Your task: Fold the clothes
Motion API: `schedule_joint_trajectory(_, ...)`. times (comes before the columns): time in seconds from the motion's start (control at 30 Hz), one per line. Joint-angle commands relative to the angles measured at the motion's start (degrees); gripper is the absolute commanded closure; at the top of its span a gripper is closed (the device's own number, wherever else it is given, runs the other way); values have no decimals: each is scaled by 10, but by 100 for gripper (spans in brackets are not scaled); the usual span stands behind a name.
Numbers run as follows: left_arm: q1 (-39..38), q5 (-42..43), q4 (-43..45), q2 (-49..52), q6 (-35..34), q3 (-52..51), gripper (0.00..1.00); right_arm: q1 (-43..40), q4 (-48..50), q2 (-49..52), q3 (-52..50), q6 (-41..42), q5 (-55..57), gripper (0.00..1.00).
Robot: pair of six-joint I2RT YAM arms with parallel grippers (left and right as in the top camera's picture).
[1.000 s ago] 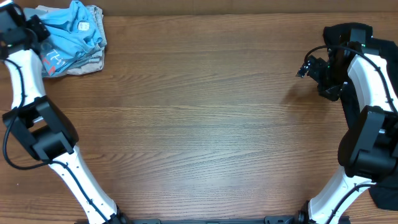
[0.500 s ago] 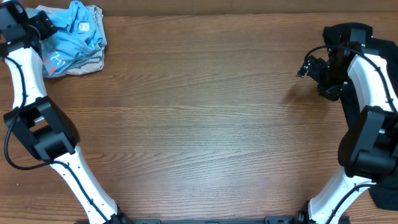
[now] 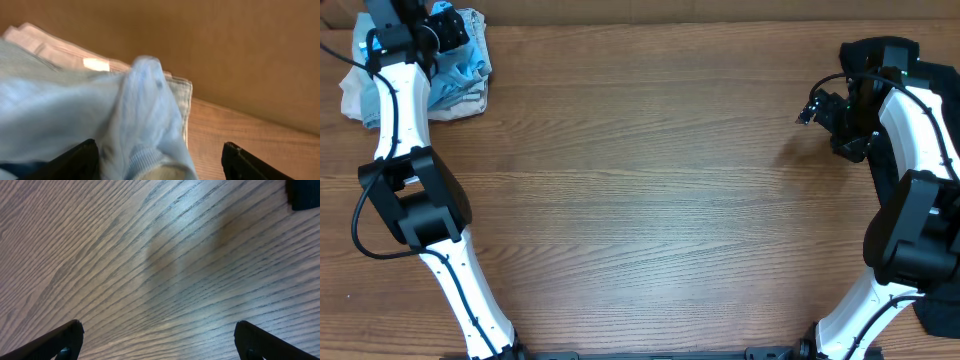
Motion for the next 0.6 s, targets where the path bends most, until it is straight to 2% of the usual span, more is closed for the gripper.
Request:
schedule_joint_trajectory(0.0, 0, -41, -18, -24, -4, 13, 20, 2, 3, -17, 11, 4, 0, 0)
schedule_joint_trajectory(0.13, 0, -103, -26, -24, -2, 12, 19, 2, 3, -17, 11, 4, 0, 0)
schedule_joint_trajectory(0.37, 0, -104, -28, -24, -2, 12, 21, 2, 3, -17, 11, 4, 0, 0)
schedule_joint_trajectory(0.5, 0, -104, -21, -24, -2, 12, 46, 2, 3, -17, 11, 4, 0, 0)
schedule_joint_trajectory(0.57, 0, -104, -16, -24, -2, 12, 70, 2, 3, -17, 11, 4, 0, 0)
